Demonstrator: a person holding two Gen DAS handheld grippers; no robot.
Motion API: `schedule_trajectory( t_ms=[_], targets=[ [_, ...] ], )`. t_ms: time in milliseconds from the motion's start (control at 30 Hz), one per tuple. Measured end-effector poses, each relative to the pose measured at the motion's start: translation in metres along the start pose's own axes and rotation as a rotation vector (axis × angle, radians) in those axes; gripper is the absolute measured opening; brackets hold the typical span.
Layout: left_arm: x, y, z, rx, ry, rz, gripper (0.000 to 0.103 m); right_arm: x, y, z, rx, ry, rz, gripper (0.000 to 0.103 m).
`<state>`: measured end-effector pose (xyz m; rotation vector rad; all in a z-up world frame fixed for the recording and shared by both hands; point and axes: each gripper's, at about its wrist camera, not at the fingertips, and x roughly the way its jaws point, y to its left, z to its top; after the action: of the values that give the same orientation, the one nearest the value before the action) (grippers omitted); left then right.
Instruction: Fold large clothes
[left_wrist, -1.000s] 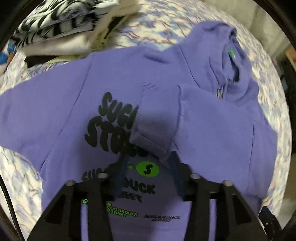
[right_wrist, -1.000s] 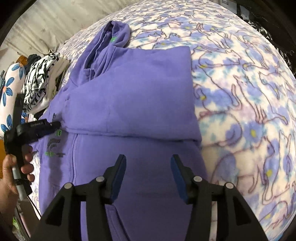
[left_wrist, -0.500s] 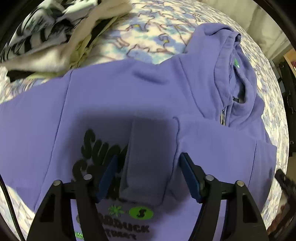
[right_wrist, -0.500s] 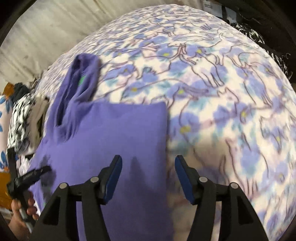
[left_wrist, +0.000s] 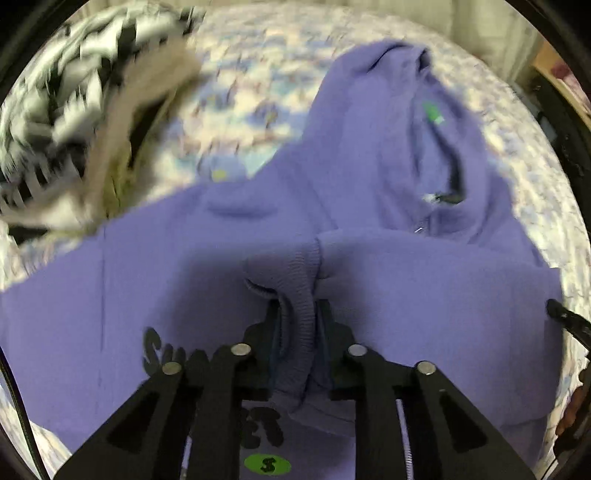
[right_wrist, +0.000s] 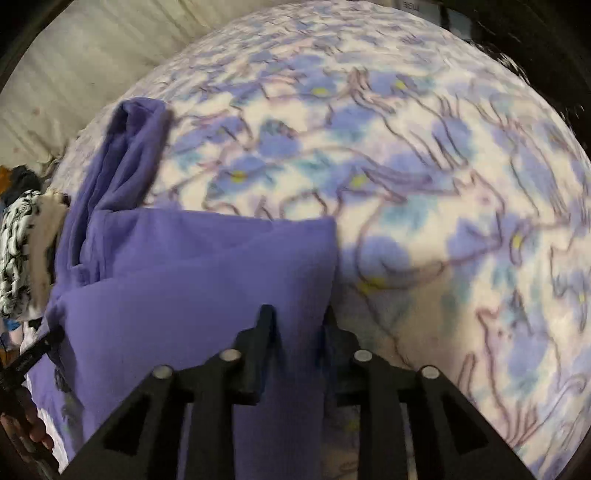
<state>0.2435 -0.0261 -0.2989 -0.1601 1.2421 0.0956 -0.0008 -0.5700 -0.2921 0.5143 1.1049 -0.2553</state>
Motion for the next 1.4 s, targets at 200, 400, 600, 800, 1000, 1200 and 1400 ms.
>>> schedule_trajectory(
  t_ms=[200,400,600,800,1000,1200,1400],
  targets=[
    [-0.036,0.005,-0.003,-0.032,-0.043,0.083,0.044,-0.044,0.016,-0.006,-0.064,-0.077,-0.065,0.037],
    [-0.078,-0.014,-0.034,-0.054,-0.075,0.034,0.043,-0.057,0.052,-0.041,-0.099,-0.038,0.039,0.038],
    [-0.060,-0.067,-0.069,-0.006,0.000,-0.068,0.035,-0.037,0.096,-0.077,-0.154,0.046,0.103,0.038],
    [-0.032,-0.074,-0.077,-0.002,0.058,-0.031,0.034,-0.028,0.067,-0.085,-0.142,0.054,-0.007,0.035],
    [-0.032,-0.069,-0.079,0.000,0.056,-0.010,0.033,-0.040,0.031,-0.083,-0.131,0.043,-0.021,0.010],
    [-0.036,-0.063,-0.080,-0.019,0.067,0.010,0.033,-0.043,0.037,-0.088,-0.135,0.050,-0.047,0.014],
    [-0.052,-0.067,-0.087,-0.025,0.068,0.024,0.033,-0.050,0.034,-0.088,-0.105,0.077,-0.017,0.014]
  ],
)
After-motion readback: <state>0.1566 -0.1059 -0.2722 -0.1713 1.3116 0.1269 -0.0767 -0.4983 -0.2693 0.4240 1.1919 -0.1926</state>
